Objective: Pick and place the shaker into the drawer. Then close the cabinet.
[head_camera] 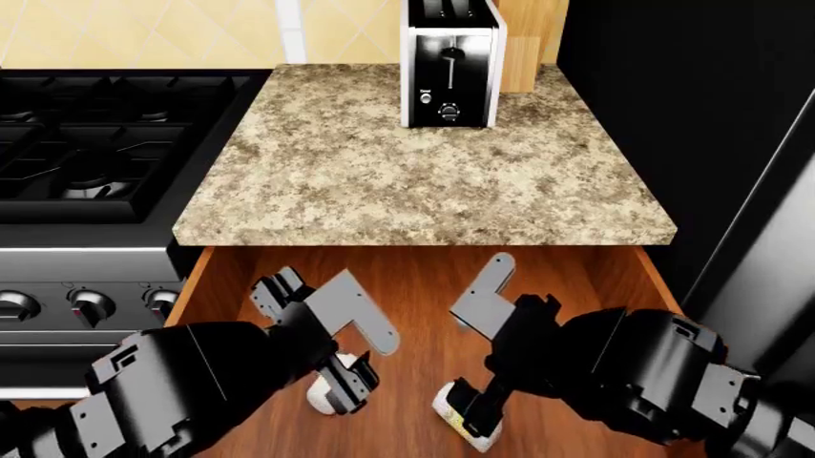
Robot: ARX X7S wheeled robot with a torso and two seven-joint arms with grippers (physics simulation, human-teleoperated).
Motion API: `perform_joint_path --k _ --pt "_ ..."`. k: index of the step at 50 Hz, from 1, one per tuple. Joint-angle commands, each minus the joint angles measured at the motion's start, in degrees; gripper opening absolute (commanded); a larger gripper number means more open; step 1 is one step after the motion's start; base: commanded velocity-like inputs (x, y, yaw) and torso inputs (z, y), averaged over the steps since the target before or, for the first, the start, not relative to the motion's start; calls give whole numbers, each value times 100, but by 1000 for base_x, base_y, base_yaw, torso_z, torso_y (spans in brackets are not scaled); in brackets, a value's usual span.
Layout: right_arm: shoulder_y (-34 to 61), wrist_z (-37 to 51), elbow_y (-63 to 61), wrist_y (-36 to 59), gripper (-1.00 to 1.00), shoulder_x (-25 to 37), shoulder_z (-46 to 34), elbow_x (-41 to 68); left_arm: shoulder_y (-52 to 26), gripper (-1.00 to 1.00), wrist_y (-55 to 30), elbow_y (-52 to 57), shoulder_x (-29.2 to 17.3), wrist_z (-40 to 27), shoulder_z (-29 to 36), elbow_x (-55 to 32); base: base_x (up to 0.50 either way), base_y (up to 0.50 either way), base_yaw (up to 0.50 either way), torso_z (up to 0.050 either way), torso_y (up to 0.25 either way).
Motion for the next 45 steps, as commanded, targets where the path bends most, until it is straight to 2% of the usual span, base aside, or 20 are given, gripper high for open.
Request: perform_joint_path --k 1,45 --pt "164 156 -283 146 100 105 183 185 -125 100 -194 298 -89 -100 -238 -251 0 0 0 0 0" --pt "823 1401 -2061 943 100 801 1389 1950 -701 100 -1141 1614 -472 -838 -1562 -1838 0 0 0 0 0"
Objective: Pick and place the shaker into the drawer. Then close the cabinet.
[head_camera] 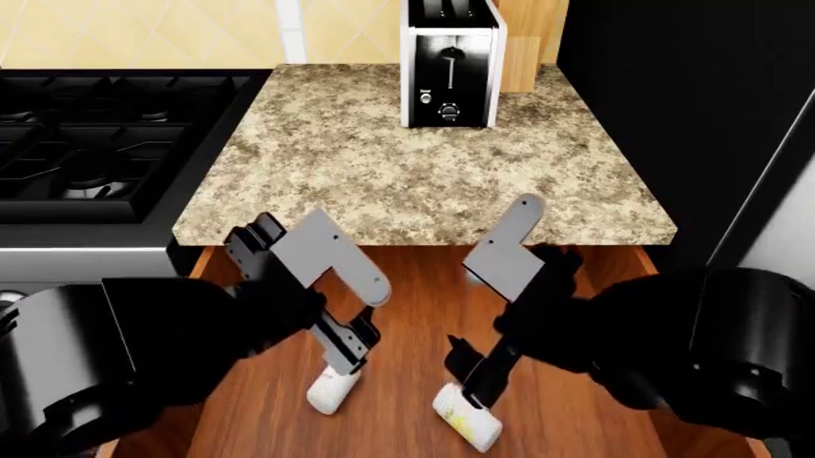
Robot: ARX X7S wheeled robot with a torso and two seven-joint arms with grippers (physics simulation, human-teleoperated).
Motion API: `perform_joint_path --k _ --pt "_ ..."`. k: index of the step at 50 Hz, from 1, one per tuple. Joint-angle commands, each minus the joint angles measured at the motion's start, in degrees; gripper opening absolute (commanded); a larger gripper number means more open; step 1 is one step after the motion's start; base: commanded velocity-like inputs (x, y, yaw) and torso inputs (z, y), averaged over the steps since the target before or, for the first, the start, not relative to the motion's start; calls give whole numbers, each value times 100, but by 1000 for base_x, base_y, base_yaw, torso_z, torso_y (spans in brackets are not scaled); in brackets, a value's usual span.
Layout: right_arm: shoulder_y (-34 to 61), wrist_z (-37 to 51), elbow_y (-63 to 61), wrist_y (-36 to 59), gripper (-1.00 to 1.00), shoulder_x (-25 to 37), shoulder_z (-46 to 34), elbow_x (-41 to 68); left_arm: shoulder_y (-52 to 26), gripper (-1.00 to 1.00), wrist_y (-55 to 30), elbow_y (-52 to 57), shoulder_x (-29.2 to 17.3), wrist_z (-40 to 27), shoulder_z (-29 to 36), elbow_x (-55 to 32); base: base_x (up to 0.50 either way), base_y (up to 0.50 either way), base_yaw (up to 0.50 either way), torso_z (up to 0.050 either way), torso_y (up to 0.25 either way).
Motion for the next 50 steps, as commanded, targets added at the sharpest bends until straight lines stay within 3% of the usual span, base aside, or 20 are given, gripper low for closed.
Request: perform_joint_path --k 1,16,26,39,50 --pt "241 353 -403 191 100 184 348 519 -162 100 -286 329 -86 -241 -331 -462 0 0 0 0 0" --pt "704 1094 -1007 189 100 541 1072 1529 -505 100 -620 735 -285 -945 -1224 -1532 0 0 0 0 0" --pt "1046 1886 -1390 -27 100 820 1577 2208 -613 100 -412 947 -592 -1588 -2090 -2352 0 0 0 0 0" --pt "910 3222 -1782 -1117 100 990 2402 2509 12 100 673 1198 -783 -2424 -3231 -2591 0 0 0 0 0" --pt "238 3464 -2217 -1720 100 1223 2711 2117 673 100 1271 1590 -829 -2766 -3747 -2505 0 0 0 0 0"
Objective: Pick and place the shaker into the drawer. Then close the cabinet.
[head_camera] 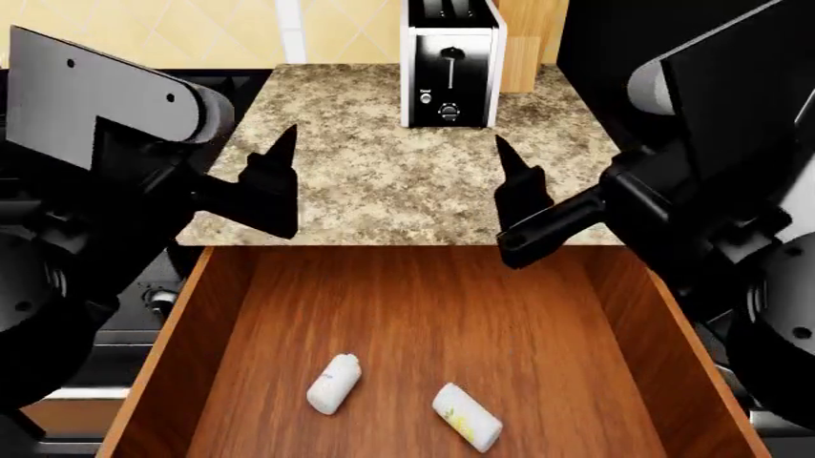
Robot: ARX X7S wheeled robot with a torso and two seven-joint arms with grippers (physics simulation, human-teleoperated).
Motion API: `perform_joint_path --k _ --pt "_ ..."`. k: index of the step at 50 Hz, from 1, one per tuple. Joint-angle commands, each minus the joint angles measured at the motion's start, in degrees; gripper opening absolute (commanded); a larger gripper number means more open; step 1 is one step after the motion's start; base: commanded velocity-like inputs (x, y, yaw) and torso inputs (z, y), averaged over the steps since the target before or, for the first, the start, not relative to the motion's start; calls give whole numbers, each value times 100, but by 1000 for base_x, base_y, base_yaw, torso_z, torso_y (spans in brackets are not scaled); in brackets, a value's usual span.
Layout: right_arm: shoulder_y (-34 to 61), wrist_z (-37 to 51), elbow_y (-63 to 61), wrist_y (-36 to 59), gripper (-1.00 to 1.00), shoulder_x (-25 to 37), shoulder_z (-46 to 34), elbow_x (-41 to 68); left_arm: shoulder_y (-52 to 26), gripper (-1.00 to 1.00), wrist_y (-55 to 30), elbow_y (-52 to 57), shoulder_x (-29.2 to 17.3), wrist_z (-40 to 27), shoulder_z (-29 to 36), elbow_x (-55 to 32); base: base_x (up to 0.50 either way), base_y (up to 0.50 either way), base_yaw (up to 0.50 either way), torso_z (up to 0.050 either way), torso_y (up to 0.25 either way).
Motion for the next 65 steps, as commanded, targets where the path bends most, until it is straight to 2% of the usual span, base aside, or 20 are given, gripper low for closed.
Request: perform_joint_path --k 1,11,30,43,51,57,65 --pt "-509 512 -453 -665 100 200 411 -219 630 100 630 346 -86 -435 -625 -4 0 0 0 0 0" --pt "-998 805 -658 -1060 100 171 524 -435 922 100 814 572 -34 -747 -717 172 0 0 0 0 0" --pt "-1354 1009 -719 -1326 100 328 668 -395 1180 100 893 603 -94 -901 -768 150 0 0 0 0 0" --pt "-1406 1041 -710 -1344 100 306 651 -472 1307 100 925 572 -122 -869 -750 178 0 46 0 0 0" --pt "-1712 917 -798 -1466 100 505 714 -757 1484 100 998 552 -221 -691 -751 509 1 240 0 0 0" --pt "-2264 773 -911 -1888 100 891 992 -880 1905 100 1211 458 -381 -494 -899 834 0 13 0 0 0" --pt "-2416 839 -967 -2038 100 1006 1111 -888 2424 100 1452 478 -563 -389 -1134 1016 0 72 0 0 0"
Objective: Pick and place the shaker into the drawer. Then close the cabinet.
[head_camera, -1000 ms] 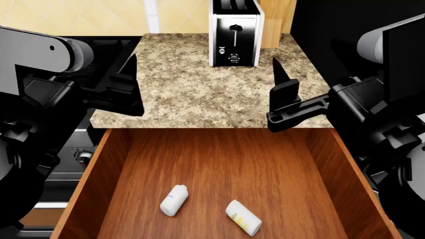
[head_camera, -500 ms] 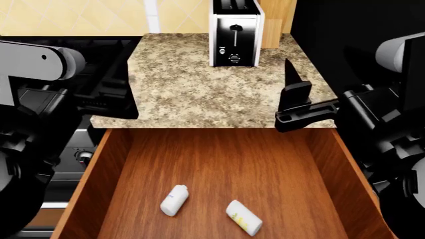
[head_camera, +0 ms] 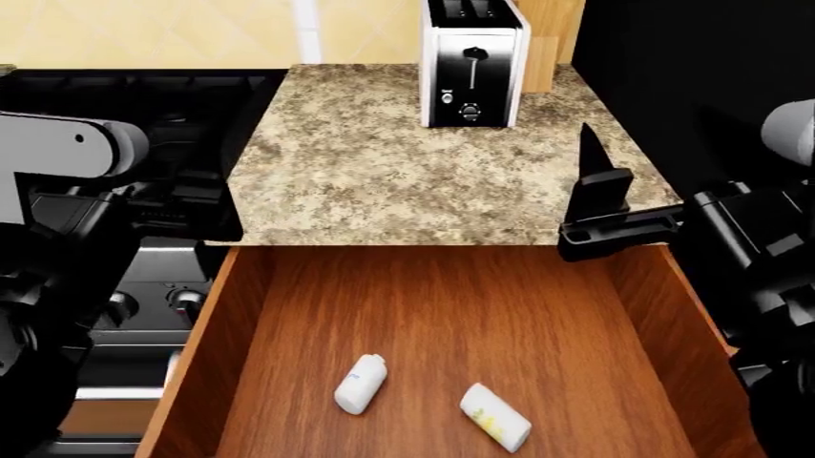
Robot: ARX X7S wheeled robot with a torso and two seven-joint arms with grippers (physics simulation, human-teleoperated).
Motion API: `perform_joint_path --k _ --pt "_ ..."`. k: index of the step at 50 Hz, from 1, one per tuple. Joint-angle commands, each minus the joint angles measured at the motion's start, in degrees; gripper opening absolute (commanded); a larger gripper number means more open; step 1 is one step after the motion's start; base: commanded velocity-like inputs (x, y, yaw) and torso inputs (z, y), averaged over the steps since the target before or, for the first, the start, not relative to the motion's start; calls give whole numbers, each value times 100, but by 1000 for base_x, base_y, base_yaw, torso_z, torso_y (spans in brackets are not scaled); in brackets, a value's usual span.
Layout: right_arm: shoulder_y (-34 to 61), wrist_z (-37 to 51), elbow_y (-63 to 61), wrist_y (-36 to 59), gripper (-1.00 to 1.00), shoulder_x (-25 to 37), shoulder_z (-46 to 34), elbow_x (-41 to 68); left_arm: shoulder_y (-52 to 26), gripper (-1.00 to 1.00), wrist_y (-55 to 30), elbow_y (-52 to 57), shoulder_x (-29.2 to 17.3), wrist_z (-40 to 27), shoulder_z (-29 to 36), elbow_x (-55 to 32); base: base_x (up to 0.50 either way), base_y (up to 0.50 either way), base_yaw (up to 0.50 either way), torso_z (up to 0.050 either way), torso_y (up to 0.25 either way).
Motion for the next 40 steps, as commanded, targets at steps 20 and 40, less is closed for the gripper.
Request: perform_joint_path --k 20,40 --pt "-424 80 -134 -374 100 249 259 -82 923 100 428 81 -383 124 -530 145 1 346 0 0 0" --pt "-511 62 -114 -381 100 203 224 -156 702 100 349 72 -384 75 -445 86 1 281 0 0 0"
